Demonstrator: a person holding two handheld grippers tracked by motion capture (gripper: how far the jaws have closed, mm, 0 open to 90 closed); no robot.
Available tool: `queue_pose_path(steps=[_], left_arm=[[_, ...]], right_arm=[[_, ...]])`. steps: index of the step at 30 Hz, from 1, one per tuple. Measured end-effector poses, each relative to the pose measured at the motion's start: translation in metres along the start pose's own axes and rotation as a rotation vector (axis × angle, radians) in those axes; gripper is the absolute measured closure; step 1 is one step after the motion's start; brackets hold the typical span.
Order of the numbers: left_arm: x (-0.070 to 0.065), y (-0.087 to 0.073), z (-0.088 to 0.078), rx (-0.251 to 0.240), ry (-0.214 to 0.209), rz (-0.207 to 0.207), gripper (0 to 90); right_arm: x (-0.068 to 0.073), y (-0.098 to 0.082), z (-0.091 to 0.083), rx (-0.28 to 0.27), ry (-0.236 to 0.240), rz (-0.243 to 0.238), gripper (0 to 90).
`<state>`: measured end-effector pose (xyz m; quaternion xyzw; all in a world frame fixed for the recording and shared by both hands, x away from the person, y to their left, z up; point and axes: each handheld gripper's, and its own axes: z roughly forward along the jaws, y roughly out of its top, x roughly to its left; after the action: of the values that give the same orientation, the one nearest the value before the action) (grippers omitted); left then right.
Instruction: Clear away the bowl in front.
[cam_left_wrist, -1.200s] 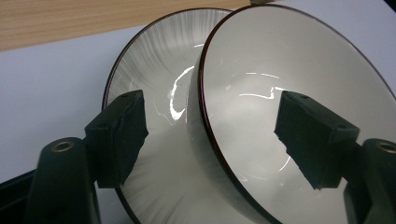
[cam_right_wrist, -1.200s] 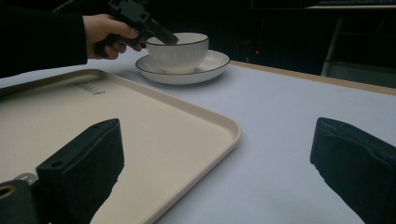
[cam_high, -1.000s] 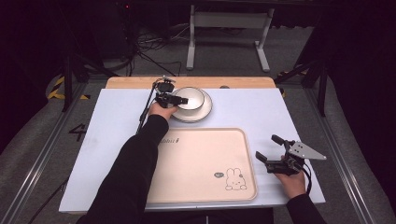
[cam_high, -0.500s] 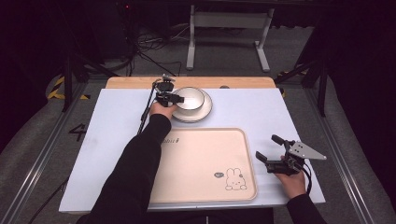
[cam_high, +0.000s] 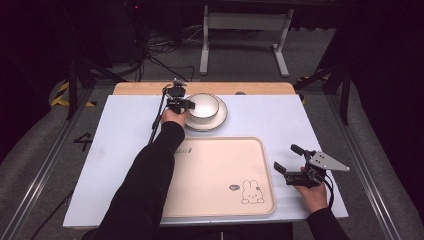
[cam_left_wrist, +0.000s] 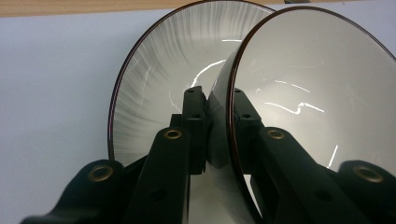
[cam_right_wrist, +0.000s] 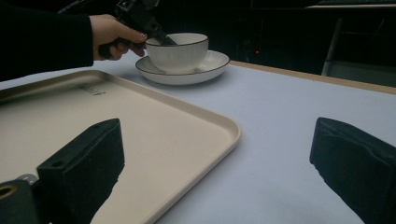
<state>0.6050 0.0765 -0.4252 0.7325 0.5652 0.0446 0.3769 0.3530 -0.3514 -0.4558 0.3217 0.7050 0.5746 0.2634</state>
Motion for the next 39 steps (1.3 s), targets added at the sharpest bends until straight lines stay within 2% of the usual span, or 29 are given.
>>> queue_pose_path(steps=[3, 6, 10, 29, 32, 39], left_arm=[[-0.001, 0.001, -0.003, -0.014, -0.009, 0.004, 80.6], [-0.004, 0.002, -0.005, -0.011, 0.004, 0.020, 80.7], [-0.004, 0.002, -0.008, -0.019, -0.004, 0.012, 80.8], [-0.018, 0.010, -0.036, -0.039, -0.005, 0.075, 80.7], [-0.020, 0.011, -0.042, -0.040, 0.000, 0.087, 80.7], [-0.024, 0.013, -0.060, -0.039, -0.021, 0.120, 80.7]], right_arm=[[0.000, 0.000, 0.000, 0.000, 0.000, 0.001, 3.8], [0.000, 0.000, 0.000, 0.000, 0.000, 0.002, 3.8], [0.000, 0.000, 0.000, -0.001, -0.002, 0.002, 3.8], [0.000, 0.000, 0.000, 0.002, -0.002, 0.000, 3.8], [0.000, 0.000, 0.000, 0.002, -0.001, 0.000, 3.8], [0.000, 0.000, 0.001, 0.004, 0.000, 0.000, 3.8]])
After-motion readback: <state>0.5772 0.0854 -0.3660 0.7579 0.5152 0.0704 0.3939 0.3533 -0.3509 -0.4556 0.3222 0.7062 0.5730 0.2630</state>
